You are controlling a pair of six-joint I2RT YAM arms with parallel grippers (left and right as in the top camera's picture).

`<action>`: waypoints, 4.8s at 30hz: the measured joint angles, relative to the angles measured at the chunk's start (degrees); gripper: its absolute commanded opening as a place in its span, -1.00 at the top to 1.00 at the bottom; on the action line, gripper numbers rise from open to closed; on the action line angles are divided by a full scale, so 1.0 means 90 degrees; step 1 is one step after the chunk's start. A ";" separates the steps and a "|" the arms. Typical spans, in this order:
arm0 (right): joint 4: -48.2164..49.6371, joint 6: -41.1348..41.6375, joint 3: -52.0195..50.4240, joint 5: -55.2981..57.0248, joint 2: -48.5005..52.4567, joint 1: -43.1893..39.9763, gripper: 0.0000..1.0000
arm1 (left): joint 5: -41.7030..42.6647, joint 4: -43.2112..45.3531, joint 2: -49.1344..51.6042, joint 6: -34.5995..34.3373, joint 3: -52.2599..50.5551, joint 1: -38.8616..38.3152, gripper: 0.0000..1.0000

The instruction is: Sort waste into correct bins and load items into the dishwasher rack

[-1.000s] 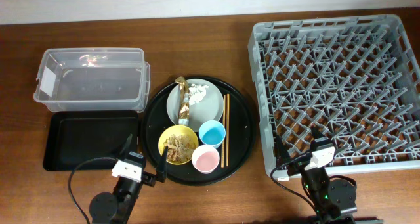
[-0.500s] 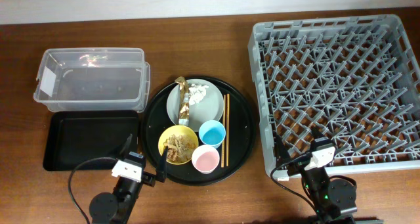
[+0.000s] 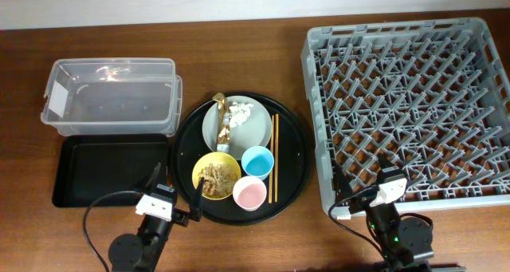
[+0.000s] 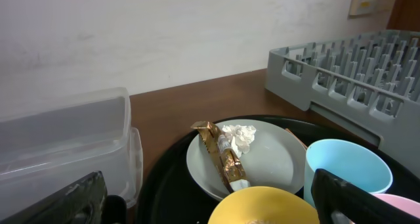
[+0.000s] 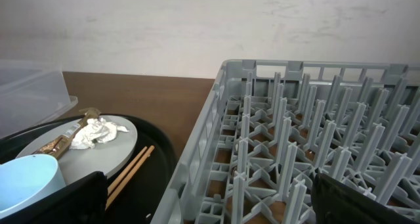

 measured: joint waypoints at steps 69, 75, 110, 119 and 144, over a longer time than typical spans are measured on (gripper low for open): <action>-0.7876 0.0600 0.7480 -0.3215 0.5204 -0.0002 -0.99 | -0.0920 -0.6215 0.8850 -0.2021 0.6742 -0.3247 0.19; -0.8072 0.0610 0.7482 -0.3235 0.5204 -0.0002 -0.97 | -0.1168 -0.5489 1.0134 -0.2307 0.6742 -0.3458 1.00; -0.8233 0.1756 0.7866 0.0593 0.7980 -0.0872 -0.30 | 0.2285 -0.6853 0.7864 -0.1200 0.8187 -0.1455 -0.98; -0.7766 0.1309 0.7975 -0.0634 0.8485 -0.0848 -0.56 | -0.0274 -0.6518 0.8612 -0.1202 0.8184 -0.3308 -0.33; -0.6108 -0.0204 0.7864 -0.1950 1.0586 0.1685 0.92 | -0.0891 -0.7723 0.6528 -0.2730 0.8182 -0.3500 -0.33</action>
